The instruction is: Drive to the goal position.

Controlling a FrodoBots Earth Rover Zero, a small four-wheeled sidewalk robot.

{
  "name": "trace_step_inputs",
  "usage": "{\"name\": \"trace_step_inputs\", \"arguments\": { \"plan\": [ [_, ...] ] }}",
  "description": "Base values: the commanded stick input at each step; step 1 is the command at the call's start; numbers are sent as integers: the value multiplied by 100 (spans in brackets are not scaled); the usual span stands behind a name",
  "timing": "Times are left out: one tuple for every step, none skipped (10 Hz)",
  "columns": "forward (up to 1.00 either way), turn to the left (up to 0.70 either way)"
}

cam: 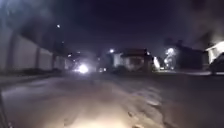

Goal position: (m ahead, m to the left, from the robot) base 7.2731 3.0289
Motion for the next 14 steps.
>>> {"name": "trace_step_inputs", "arguments": {
  "plan": [
    [70,0],
    [70,0],
    [70,24],
    [70,35],
    [70,35],
    [70,35],
    [70,35],
    [70,35],
    [70,35],
    [70,35],
    [70,35],
    [70,35],
    [70,35],
    [70,35]
  ]
}}
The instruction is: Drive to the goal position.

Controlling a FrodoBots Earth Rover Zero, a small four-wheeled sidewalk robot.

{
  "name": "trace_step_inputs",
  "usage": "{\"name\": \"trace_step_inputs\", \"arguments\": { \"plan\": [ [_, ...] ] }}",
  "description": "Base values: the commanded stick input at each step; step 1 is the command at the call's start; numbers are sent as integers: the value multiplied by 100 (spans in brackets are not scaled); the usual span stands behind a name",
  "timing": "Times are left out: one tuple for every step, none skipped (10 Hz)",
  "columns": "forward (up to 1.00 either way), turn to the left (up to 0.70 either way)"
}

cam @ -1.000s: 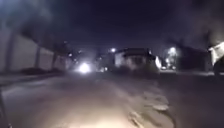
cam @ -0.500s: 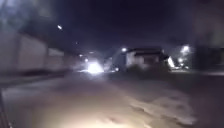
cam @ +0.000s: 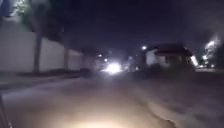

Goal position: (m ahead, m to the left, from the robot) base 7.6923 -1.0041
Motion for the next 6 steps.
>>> {"name": "trace_step_inputs", "arguments": {
  "plan": [
    [70,35],
    [70,35],
    [70,35],
    [70,35],
    [70,35],
    [70,35]
  ]
}}
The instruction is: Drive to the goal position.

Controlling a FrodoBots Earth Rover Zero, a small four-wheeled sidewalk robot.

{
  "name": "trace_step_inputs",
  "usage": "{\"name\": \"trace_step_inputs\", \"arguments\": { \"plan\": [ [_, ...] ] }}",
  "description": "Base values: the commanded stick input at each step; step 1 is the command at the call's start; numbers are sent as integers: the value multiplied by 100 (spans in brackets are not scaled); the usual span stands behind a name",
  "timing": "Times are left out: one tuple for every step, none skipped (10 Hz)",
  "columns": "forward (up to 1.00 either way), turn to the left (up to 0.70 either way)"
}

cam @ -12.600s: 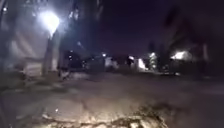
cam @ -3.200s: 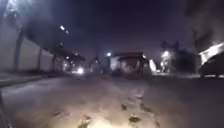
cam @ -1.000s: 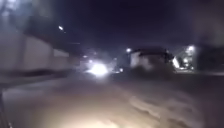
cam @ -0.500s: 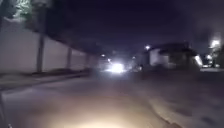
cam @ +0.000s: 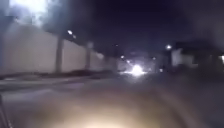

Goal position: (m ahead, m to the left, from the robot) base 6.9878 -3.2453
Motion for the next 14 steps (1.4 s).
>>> {"name": "trace_step_inputs", "arguments": {
  "plan": [
    [70,35],
    [70,35],
    [70,35],
    [70,35],
    [70,35],
    [70,22],
    [70,0],
    [70,0],
    [70,0],
    [70,0],
    [70,0],
    [70,0],
    [70,0],
    [70,0]
  ]
}}
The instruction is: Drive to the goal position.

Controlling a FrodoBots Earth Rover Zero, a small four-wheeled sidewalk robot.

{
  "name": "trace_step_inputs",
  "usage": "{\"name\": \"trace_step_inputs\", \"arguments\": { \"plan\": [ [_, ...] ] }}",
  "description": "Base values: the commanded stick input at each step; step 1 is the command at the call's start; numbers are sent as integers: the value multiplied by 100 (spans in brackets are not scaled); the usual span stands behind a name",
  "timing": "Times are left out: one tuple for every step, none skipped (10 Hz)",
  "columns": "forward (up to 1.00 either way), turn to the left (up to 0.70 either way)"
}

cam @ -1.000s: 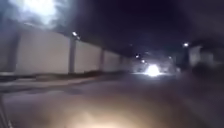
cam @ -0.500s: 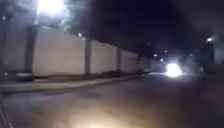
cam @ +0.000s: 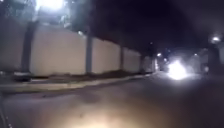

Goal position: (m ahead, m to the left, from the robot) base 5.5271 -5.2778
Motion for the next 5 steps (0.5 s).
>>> {"name": "trace_step_inputs", "arguments": {
  "plan": [
    [70,0],
    [70,0],
    [70,0],
    [70,0],
    [70,0]
  ]
}}
